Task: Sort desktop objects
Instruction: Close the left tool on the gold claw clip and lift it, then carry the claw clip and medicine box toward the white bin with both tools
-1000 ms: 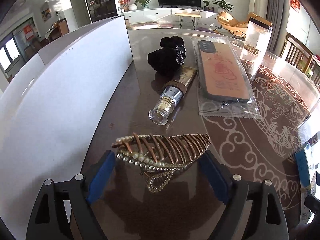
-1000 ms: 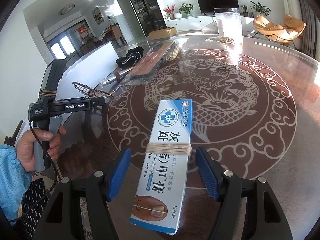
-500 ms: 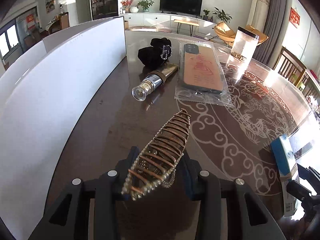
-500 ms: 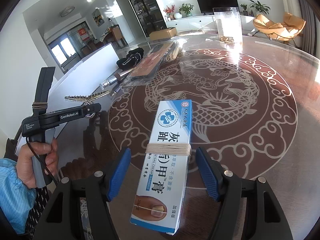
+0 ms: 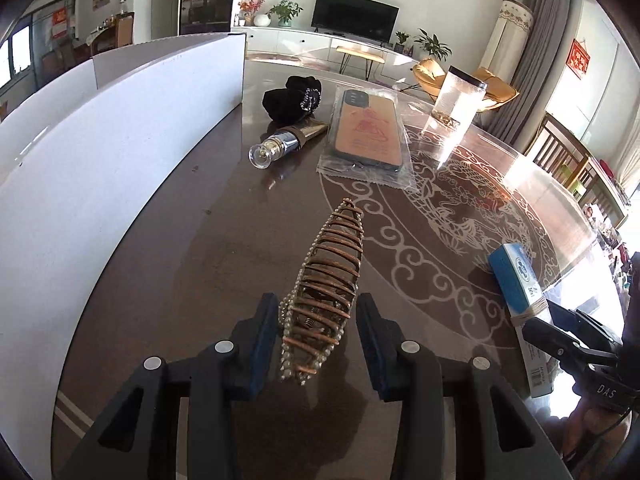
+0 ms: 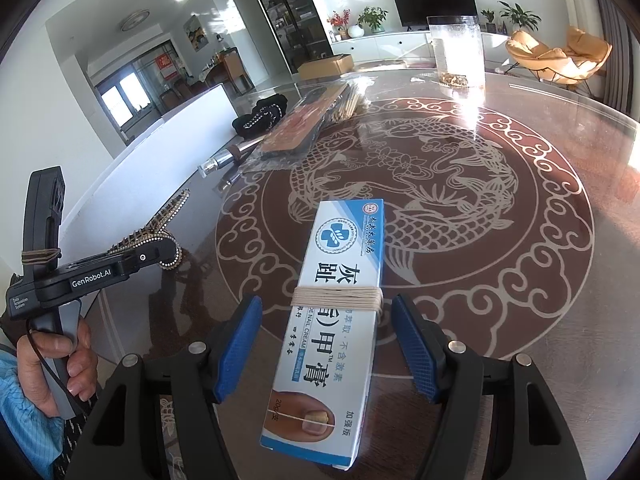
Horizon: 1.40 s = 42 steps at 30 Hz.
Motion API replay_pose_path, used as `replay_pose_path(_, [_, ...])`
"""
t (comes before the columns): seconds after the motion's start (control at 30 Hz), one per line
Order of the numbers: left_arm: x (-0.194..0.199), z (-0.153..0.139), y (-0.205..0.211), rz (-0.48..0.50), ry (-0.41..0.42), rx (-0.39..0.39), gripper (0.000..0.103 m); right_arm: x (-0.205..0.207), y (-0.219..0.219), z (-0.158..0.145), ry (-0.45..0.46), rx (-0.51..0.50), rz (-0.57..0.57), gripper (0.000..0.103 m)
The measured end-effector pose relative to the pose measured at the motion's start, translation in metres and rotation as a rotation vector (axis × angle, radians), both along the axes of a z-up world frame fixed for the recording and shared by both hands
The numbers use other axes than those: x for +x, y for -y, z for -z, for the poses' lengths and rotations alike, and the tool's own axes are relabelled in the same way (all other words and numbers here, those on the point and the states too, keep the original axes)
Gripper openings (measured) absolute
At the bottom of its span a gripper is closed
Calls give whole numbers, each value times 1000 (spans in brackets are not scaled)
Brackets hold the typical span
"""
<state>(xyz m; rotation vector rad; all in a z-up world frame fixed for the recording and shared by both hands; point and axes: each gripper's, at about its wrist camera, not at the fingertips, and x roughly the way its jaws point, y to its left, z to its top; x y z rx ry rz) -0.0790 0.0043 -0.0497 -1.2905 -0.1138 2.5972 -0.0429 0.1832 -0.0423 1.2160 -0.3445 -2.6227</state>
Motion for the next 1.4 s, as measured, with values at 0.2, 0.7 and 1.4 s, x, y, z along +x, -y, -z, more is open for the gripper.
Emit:
replay_pose_path(0.2, [6,-7,-3,-9,-49,-16,72,1,-1,0,0,6,0,68])
replay_pose_path(0.7, [-30,12,-16,11,20,-86,74,0,-1,0,0,5,1,68])
replay_pose_path(1.4, [-37,21,-33,53,22,-189,103,0,-1,0,0,10,0,69])
